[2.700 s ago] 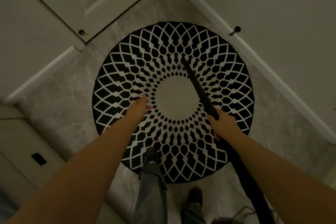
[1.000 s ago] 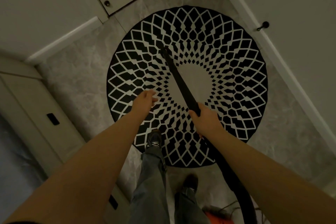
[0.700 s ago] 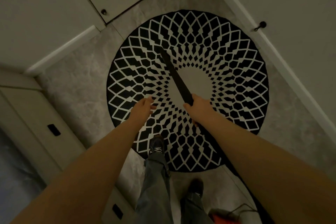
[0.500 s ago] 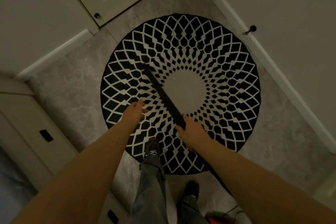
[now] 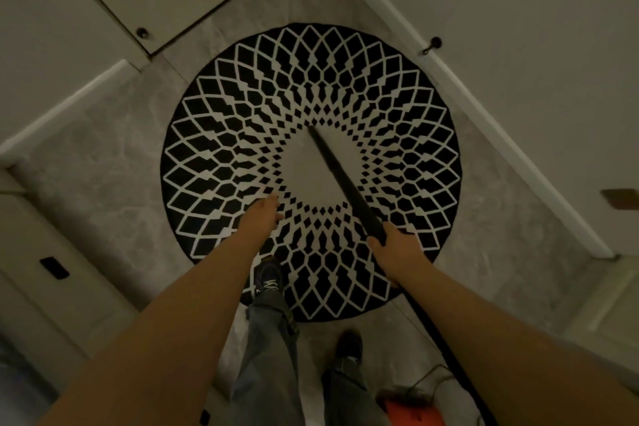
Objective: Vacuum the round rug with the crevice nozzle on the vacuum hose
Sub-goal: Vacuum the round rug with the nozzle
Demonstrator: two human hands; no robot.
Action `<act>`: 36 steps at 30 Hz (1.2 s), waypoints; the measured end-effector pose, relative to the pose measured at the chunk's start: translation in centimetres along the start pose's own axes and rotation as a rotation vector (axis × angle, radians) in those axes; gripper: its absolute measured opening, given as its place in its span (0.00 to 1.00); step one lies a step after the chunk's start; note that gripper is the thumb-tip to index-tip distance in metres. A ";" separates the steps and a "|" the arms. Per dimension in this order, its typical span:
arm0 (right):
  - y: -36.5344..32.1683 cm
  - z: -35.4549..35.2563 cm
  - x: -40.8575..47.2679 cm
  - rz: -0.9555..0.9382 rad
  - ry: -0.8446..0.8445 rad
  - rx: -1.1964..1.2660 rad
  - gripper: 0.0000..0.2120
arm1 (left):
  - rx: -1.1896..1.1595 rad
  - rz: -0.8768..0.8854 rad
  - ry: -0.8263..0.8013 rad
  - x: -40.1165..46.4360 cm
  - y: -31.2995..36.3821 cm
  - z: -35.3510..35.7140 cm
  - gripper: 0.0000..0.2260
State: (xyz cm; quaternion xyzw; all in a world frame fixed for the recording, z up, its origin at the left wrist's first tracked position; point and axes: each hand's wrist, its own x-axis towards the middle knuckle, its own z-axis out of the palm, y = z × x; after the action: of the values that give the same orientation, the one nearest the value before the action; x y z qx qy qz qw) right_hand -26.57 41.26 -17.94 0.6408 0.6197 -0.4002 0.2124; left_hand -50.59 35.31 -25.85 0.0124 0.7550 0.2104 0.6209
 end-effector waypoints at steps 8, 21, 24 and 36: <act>5.3 0.6 -3.2 0.053 -0.067 0.040 0.22 | 0.194 0.113 -0.117 -3.7 0.6 4.8 0.25; 8.1 2.2 -5.2 0.010 -0.022 0.094 0.22 | 0.255 0.130 -0.052 -3.2 -2.3 7.4 0.24; 8.7 2.1 -5.4 0.022 -0.034 0.137 0.22 | 0.265 0.112 -0.072 -2.5 -2.8 7.1 0.24; 7.4 3.4 -5.6 -0.074 -0.078 0.117 0.21 | 0.241 0.059 -0.100 -0.8 -1.8 5.6 0.24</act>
State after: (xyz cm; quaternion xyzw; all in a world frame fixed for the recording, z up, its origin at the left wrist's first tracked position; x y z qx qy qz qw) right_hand -19.83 34.08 -17.27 0.6127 0.6098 -0.4681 0.1837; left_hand -44.63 35.13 -26.47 0.1194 0.7423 0.1354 0.6453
